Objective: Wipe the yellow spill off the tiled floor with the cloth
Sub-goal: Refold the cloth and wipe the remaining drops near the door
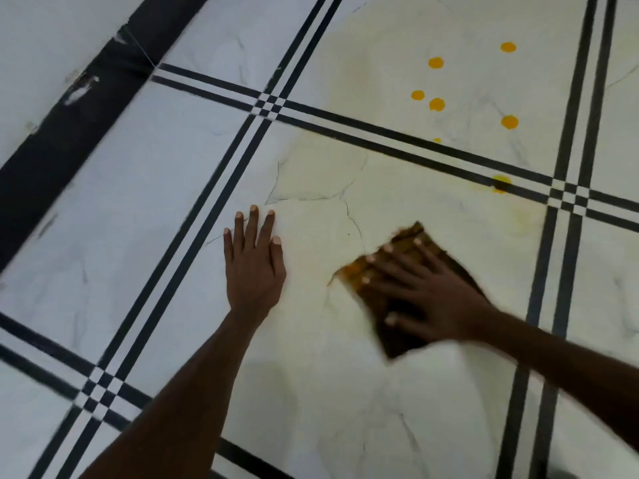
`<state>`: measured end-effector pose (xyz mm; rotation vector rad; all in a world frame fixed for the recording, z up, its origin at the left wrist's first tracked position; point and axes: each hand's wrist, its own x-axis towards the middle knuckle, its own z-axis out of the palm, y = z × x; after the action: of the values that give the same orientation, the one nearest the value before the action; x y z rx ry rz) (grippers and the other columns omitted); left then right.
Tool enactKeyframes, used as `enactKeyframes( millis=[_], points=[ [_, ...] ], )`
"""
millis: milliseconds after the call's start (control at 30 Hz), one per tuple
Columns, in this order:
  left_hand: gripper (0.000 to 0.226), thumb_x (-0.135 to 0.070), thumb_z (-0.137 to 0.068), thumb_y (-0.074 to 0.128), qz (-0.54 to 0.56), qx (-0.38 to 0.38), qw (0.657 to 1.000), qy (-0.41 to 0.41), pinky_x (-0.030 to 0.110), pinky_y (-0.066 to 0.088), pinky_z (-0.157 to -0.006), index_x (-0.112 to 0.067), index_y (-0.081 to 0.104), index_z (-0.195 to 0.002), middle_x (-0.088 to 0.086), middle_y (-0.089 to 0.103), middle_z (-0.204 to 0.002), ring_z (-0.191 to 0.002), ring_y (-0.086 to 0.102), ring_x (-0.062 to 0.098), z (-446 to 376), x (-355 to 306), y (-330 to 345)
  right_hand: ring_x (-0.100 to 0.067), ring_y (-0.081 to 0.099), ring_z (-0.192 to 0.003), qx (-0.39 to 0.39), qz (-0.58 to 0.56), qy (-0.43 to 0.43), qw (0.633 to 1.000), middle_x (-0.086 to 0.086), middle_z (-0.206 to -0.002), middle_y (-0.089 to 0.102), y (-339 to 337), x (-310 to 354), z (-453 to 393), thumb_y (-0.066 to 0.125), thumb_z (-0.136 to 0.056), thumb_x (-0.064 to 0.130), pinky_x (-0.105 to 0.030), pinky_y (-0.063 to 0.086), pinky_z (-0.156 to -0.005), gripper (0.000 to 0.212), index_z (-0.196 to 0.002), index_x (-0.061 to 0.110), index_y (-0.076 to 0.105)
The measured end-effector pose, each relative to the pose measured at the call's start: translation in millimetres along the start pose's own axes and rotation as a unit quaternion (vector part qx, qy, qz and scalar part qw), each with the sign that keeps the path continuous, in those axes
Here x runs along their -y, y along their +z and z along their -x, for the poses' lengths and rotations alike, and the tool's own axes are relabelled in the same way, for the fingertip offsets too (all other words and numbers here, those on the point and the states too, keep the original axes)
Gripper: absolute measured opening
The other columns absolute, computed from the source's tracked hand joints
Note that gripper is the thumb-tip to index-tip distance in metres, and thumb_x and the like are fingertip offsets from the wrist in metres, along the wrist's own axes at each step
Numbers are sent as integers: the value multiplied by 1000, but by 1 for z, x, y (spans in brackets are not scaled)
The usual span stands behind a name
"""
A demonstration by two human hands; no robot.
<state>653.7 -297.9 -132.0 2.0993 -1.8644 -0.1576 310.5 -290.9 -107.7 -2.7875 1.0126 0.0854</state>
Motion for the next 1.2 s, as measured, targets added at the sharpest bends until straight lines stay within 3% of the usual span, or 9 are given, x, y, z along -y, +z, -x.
enactKeyframes(
  millis=[200, 333, 500, 633, 767, 833, 900, 1067, 1200],
  points=[
    [54, -39, -111, 22, 10, -4, 1000, -2, 50, 9, -131, -23, 28, -162, 3, 24, -172, -161, 12, 25, 4, 1, 6, -39, 7, -162, -108, -47, 407, 906, -6, -175, 18, -9, -79, -115, 21, -103, 66, -73, -1, -122, 69, -163, 33, 28],
    [55, -36, -110, 23, 42, -6, 999, -11, 51, 12, -130, -18, 32, -161, 4, 29, -169, -160, 17, 25, 3, 1, 0, -38, 9, -162, -80, -40, 194, 977, -5, -174, 22, -8, 31, -160, 18, -104, 61, -73, 6, -122, 67, -162, 33, 34],
    [54, -38, -111, 21, 31, 3, 1000, -1, 52, 12, -130, -19, 35, -160, 5, 28, -170, -160, 16, 26, 2, 1, -3, -28, -3, -164, 13, -30, -50, 998, 2, -177, 7, 10, 96, -3, 33, -106, 63, -66, 3, -128, 65, -165, 37, 22],
    [55, -39, -111, 23, 10, 8, 1000, 0, 52, 10, -130, -18, 32, -161, 6, 26, -171, -161, 14, 28, 4, 0, 1, -31, 8, -163, -19, -5, 111, 994, -1, -176, 15, 3, -14, 26, 29, -104, 66, -67, 6, -127, 67, -165, 37, 23],
    [55, -39, -111, 26, 9, 0, 1000, 3, 52, 9, -131, -19, 31, -161, 5, 24, -171, -161, 13, 27, 3, 2, 5, -38, 2, -163, -95, -45, 411, 906, -6, -176, 11, -8, -42, -73, 15, -104, 67, -73, -3, -124, 71, -165, 32, 24],
    [53, -38, -111, 28, 15, -5, 1000, 2, 52, 10, -130, -18, 34, -160, 6, 26, -171, -161, 15, 27, 2, 3, 6, -41, 6, -162, -106, -56, 390, 913, -8, -175, 16, -5, 0, -111, 20, -104, 64, -75, 0, -123, 69, -164, 31, 27],
    [53, -38, -111, 27, 29, -3, 1000, 1, 51, 10, -130, -18, 37, -159, 6, 29, -170, -160, 17, 27, 2, 4, 4, -39, 7, -162, -88, -57, 259, 960, -7, -175, 19, 3, 72, -110, 24, -105, 62, -73, 5, -123, 66, -164, 32, 30],
    [53, -35, -110, 27, 62, 15, 998, 3, 50, 7, -131, -17, 38, -158, 7, 28, -170, -160, 16, 28, 0, 5, -2, -29, -2, -164, 3, -62, -5, 998, -1, -177, 7, 20, 143, 24, 33, -105, 64, -65, 4, -128, 67, -165, 35, 25],
    [53, -37, -110, 29, 61, 18, 998, -2, 52, 6, -131, -17, 36, -159, 7, 26, -170, -161, 14, 28, 2, 7, 1, -33, 10, -163, -31, -20, 160, 986, -7, -174, 21, 10, -1, 51, 32, -103, 68, -66, 9, -127, 69, -164, 38, 19]
  ],
)
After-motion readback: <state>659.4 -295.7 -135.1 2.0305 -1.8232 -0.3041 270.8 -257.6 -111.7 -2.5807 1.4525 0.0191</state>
